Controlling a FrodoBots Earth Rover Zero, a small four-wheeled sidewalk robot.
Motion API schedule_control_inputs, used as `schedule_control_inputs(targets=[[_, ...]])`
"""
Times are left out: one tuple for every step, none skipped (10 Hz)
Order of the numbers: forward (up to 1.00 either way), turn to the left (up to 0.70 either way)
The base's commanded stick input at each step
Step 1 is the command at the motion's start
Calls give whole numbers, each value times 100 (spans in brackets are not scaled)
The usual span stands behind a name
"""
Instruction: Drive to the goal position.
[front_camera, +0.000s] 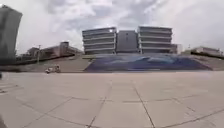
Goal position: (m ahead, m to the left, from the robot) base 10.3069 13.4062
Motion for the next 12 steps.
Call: schedule_control_inputs(targets=[[70,1],[70,1],[70,1],[70,0],[70,0],[70,1],[70,4],[70,20],[70,35],[70,35],[70,35],[70,35]])
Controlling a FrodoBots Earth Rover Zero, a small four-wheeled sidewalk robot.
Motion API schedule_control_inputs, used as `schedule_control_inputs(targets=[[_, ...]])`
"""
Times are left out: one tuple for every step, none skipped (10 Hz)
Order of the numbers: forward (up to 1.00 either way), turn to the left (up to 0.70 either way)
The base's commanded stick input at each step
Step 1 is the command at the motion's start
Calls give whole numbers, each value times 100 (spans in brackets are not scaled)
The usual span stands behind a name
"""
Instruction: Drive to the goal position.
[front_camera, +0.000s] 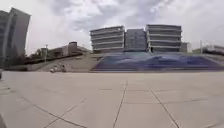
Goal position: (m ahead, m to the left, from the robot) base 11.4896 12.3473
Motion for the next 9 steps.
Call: schedule_control_inputs(targets=[[70,21],[70,3],[70,2],[70,2],[70,2],[70,2],[70,2],[70,2],[70,2]])
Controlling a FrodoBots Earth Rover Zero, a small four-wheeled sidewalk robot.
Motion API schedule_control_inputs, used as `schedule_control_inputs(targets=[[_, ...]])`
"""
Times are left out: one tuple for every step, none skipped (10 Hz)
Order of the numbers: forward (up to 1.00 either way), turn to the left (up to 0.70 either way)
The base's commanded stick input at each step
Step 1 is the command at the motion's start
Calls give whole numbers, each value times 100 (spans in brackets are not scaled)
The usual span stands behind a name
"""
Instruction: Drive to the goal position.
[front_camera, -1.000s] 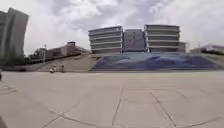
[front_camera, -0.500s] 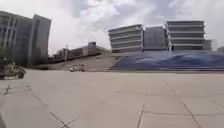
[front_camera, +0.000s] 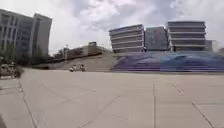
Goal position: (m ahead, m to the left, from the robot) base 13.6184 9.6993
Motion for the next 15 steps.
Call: schedule_control_inputs(targets=[[70,2],[70,3],[70,3],[70,3],[70,21],[70,33],[70,35],[70,35],[70,35],[70,35],[70,35],[70,35],[70,35],[70,17],[70,6]])
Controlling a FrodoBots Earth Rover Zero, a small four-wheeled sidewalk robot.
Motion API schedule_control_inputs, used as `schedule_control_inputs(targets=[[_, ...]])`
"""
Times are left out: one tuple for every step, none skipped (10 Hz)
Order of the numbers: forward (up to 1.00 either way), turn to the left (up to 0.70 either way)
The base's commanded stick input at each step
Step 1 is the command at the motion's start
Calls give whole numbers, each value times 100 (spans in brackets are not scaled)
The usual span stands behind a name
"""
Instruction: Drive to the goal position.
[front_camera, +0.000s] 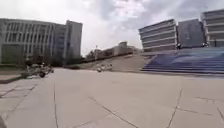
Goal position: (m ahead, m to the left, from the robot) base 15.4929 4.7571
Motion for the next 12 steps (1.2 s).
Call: schedule_control_inputs(targets=[[70,2],[70,2],[70,2],[70,1],[70,0],[70,0],[70,0],[70,0],[70,0],[70,0],[70,0],[70,0]])
